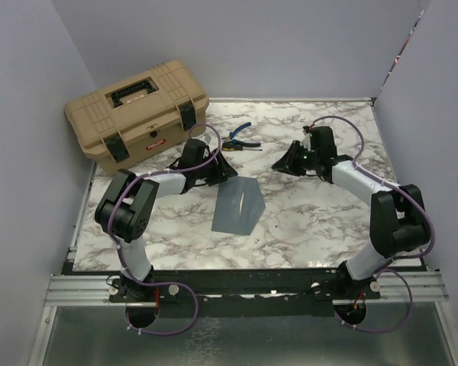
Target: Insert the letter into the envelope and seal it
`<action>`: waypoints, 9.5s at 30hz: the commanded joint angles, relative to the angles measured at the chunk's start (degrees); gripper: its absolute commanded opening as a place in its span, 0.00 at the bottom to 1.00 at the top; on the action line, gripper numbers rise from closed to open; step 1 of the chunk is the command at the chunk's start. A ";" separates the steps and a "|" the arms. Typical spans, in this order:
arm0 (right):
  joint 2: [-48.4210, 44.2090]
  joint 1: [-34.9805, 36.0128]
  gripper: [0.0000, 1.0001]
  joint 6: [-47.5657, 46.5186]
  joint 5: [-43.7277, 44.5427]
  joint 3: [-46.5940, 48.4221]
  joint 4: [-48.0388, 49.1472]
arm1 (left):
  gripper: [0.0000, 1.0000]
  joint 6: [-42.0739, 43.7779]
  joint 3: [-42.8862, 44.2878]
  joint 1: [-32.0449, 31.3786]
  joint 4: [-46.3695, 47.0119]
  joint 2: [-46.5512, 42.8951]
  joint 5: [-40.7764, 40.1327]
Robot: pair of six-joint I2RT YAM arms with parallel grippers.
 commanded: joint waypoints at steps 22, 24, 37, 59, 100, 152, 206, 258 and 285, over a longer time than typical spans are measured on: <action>6.62 -9.59 0.21 25.64 -15.19 -17.40 13.51 | 0.80 12.44 0.46 1.86 -11.30 -8.40 -5.37; 7.06 -10.25 0.21 27.30 -15.13 -18.85 16.03 | 0.80 12.28 0.36 1.92 -11.36 -8.42 -5.49; 7.64 -13.35 0.61 34.26 -15.28 -24.49 28.99 | 0.84 11.38 0.32 1.87 -11.37 -7.47 -5.94; -5.06 -13.53 0.47 14.99 -10.39 -16.76 3.95 | 0.54 7.13 -1.27 1.49 -11.37 -8.53 -1.64; 8.43 0.77 0.05 21.99 -15.80 -24.79 29.72 | 0.15 7.40 -12.39 -1.83 -20.19 -6.50 -7.23; 23.85 12.27 0.04 27.83 -16.82 -12.93 41.27 | 0.13 9.90 -11.18 -2.09 -20.11 -5.66 -4.69; 16.97 31.34 0.09 -4.11 32.98 -3.27 -2.38 | 0.03 5.13 5.93 0.82 -16.33 14.78 14.29; 3.90 41.12 0.07 5.23 30.36 1.31 -33.59 | 0.01 10.21 11.22 3.35 -19.51 20.75 14.43; 22.29 34.36 0.01 0.92 42.84 20.71 -18.93 | 0.00 11.64 10.63 3.95 -19.80 20.58 14.42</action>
